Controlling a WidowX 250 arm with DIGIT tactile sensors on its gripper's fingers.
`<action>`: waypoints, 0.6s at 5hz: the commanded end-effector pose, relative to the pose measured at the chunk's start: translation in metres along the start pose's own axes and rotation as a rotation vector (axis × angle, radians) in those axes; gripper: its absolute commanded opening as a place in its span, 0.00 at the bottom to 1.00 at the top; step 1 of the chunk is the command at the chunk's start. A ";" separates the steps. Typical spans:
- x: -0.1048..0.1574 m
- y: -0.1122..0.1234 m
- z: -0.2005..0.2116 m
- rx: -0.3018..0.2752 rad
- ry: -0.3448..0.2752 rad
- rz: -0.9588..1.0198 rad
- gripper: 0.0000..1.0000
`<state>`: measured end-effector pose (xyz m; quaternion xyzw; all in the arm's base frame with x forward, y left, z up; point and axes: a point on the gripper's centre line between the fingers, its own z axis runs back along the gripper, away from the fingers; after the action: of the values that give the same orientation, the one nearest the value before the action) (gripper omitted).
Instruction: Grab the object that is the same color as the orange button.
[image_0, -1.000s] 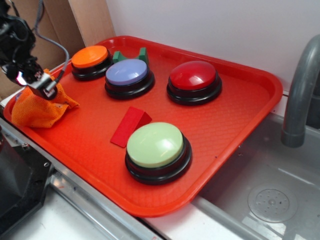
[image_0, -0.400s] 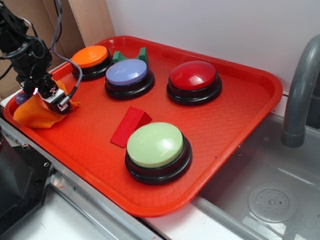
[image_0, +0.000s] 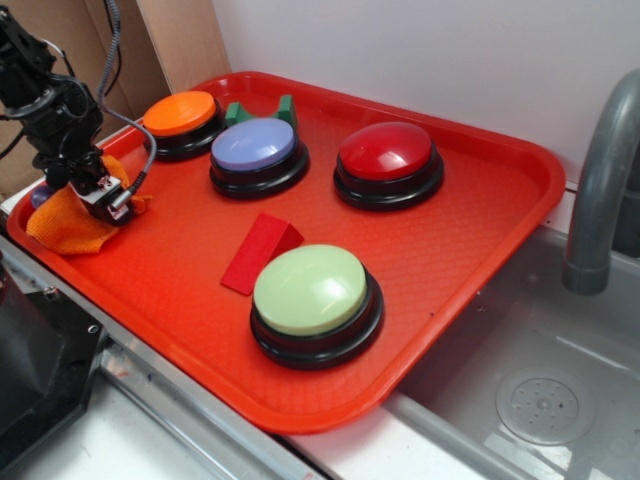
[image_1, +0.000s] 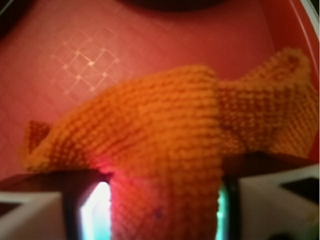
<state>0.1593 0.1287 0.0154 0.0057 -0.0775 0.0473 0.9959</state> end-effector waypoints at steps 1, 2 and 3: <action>0.008 0.002 0.009 0.035 -0.006 -0.003 0.00; 0.010 0.002 0.010 0.044 0.009 0.016 0.00; 0.012 -0.002 0.017 0.057 0.038 0.027 0.00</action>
<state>0.1594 0.1203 0.0224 0.0143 -0.0310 0.0669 0.9972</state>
